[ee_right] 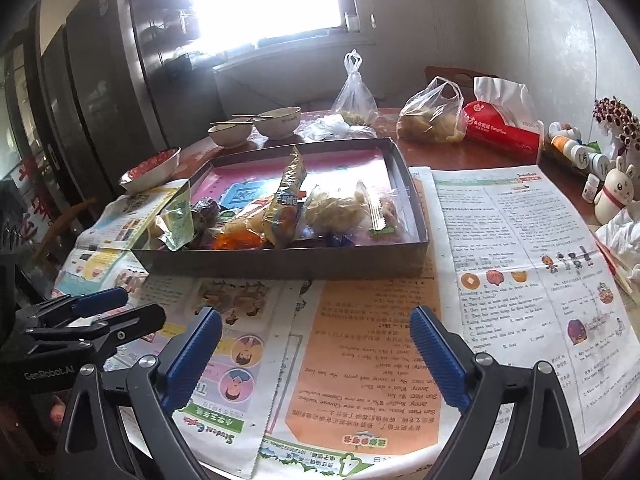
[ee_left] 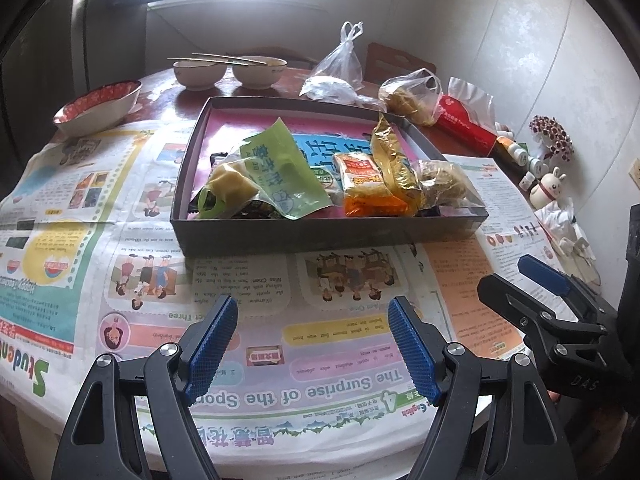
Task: Organize snacks
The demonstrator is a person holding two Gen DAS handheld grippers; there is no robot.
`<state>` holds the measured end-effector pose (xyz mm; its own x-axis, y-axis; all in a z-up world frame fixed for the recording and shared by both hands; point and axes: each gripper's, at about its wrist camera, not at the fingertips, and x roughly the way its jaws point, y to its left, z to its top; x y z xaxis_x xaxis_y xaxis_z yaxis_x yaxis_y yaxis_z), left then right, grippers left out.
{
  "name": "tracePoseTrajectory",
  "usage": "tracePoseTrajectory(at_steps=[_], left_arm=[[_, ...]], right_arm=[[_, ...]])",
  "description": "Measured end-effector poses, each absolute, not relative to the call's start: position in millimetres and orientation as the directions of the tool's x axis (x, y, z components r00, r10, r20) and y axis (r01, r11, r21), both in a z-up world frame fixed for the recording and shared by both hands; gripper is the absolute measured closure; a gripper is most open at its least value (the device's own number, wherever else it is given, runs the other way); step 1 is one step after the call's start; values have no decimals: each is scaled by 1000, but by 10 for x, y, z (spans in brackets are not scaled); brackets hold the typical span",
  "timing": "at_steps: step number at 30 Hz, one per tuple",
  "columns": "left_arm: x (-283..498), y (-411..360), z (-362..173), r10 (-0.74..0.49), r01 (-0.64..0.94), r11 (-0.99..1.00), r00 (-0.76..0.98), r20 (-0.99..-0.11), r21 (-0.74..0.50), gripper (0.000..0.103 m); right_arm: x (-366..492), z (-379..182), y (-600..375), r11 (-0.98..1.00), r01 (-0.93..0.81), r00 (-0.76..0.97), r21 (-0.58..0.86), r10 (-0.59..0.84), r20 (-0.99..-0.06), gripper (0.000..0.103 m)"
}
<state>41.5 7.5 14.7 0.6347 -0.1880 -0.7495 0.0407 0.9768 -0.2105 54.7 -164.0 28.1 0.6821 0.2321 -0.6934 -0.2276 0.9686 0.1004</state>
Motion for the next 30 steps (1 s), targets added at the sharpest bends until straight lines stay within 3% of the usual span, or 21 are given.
tracePoseTrajectory(at_steps=[30], left_arm=[[408,69,83,-152,26,984,623,-768,-174,24]], right_arm=[[523,225,-1625,968,-230,672,101,233,-703,8]])
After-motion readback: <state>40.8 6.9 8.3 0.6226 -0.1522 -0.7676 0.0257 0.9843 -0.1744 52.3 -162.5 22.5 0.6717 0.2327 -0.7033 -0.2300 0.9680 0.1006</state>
